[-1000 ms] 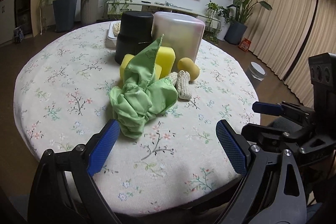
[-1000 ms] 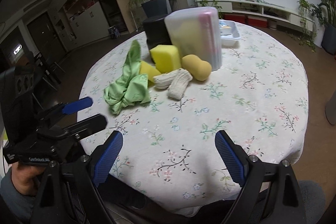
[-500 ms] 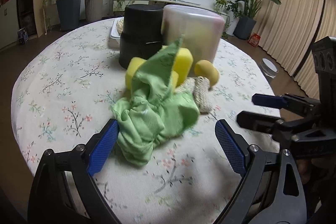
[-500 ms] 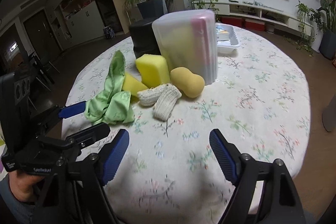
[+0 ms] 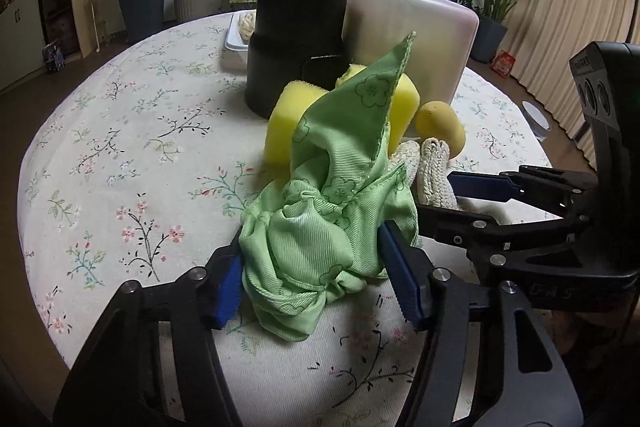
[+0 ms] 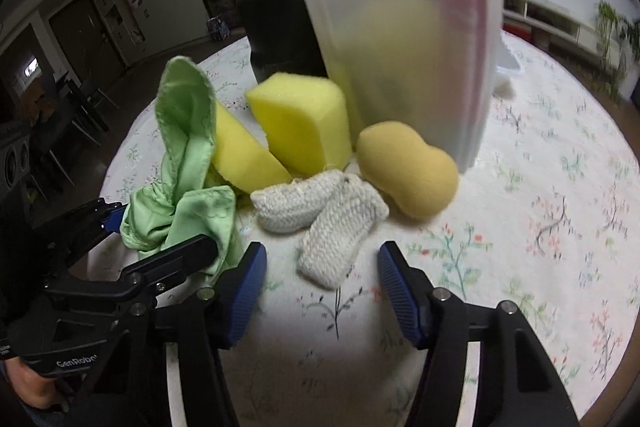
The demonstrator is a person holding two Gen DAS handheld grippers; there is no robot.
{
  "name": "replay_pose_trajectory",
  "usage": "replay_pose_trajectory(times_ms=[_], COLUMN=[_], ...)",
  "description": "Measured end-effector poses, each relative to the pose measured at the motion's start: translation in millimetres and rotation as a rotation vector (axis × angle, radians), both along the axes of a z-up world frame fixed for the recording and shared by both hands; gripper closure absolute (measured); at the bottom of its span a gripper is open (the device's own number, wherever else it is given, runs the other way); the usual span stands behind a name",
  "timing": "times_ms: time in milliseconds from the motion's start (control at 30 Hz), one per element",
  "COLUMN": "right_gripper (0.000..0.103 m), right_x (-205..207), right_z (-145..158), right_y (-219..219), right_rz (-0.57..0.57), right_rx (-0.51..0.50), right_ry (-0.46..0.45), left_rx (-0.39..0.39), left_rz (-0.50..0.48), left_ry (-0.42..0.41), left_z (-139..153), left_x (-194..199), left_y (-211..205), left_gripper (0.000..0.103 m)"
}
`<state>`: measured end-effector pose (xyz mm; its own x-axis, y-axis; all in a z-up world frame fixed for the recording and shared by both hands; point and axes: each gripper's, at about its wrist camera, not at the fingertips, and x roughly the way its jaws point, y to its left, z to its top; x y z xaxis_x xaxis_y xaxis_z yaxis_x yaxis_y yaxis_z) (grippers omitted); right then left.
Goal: Organize soft objects
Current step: 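Grasp the green cloth with the left gripper while the right gripper grasps a white knitted sock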
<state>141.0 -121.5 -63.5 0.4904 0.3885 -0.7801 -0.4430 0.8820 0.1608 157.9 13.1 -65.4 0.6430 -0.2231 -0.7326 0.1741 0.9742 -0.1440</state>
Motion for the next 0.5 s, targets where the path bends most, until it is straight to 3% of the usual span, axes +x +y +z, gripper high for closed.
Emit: replay_pose_trajectory(times_ms=[133, 200, 300, 333, 500], right_gripper=[0.044, 0.052, 0.07, 0.07, 0.074], right_x=[2.7, 2.3, 3.1, 3.1, -2.3], right_z=[-0.3, -0.5, -0.7, -0.6, -0.5], right_y=[-1.5, -1.5, -2.3, -4.1, -5.7], right_rz=[-0.003, -0.007, -0.008, -0.01, -0.013], right_rx=[0.011, -0.008, -0.033, -0.03, -0.032], right_ry=[0.003, -0.01, -0.024, -0.021, -0.021], left_rx=[-0.009, -0.004, -0.018, -0.025, -0.031], left_rz=[0.004, 0.001, 0.008, 0.017, 0.028], left_ry=[0.007, 0.006, 0.012, 0.015, 0.02], left_z=[-1.8, -1.9, -3.4, -3.6, -1.8], left_x=[1.4, 0.9, 0.5, 0.5, -3.9], left_y=[0.4, -0.6, 2.1, 4.0, 5.7], left_gripper=[0.044, 0.044, 0.057, 0.062, 0.069])
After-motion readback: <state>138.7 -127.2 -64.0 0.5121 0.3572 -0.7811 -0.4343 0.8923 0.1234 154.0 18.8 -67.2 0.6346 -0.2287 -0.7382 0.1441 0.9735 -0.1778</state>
